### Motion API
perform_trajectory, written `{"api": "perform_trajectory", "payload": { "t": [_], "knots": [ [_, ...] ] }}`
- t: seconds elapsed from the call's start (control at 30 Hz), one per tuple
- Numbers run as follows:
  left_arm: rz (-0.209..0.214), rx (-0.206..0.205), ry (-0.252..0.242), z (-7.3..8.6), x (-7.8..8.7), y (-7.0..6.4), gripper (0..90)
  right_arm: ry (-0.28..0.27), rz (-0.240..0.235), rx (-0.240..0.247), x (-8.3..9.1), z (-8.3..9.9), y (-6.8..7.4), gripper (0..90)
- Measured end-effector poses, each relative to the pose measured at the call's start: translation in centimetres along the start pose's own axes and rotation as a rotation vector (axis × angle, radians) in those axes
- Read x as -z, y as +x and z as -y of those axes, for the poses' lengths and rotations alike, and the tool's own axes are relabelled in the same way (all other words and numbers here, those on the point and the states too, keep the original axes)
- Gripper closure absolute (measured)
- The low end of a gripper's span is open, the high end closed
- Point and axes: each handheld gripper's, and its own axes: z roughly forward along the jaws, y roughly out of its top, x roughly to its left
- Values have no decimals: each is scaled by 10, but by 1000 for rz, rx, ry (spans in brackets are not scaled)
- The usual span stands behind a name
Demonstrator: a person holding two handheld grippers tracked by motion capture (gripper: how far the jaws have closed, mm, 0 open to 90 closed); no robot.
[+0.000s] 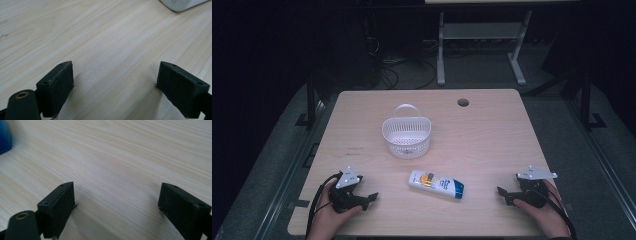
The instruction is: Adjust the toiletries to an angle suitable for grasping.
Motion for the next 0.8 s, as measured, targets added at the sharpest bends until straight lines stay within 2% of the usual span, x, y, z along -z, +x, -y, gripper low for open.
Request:
{"api": "perform_trajectory", "payload": {
  "t": [0.1, 0.17, 0.27, 0.37, 0.63, 0.7, 0.73, 0.8],
  "knots": [
    [1, -2, 0, 0, 0, 0, 134, 3, -2, 2, 1, 0, -1, 169],
    [1, -2, 0, 0, 0, 0, 134, 5, -5, 3, 3, -1, -2, 273],
    [1, -2, 0, 0, 0, 0, 133, 4, -1, 4, 5, -3, -3, 325],
    [8, 4, -4, 1, 1, 0, 133, -23, -22, -4, 8, -7, -5, 501],
    [5, -3, -1, 1, 1, 0, 132, -37, -100, -15, 12, -21, 0, 821],
    [5, -3, -1, 1, 1, 0, 132, -36, -105, -14, 12, -23, 1, 846],
    [5, -3, -1, 1, 1, 0, 132, -39, -117, -17, 13, -28, 3, 896],
    [5, -4, -1, 1, 1, 0, 132, -41, -124, -12, 13, -31, 5, 898]
  ]
}}
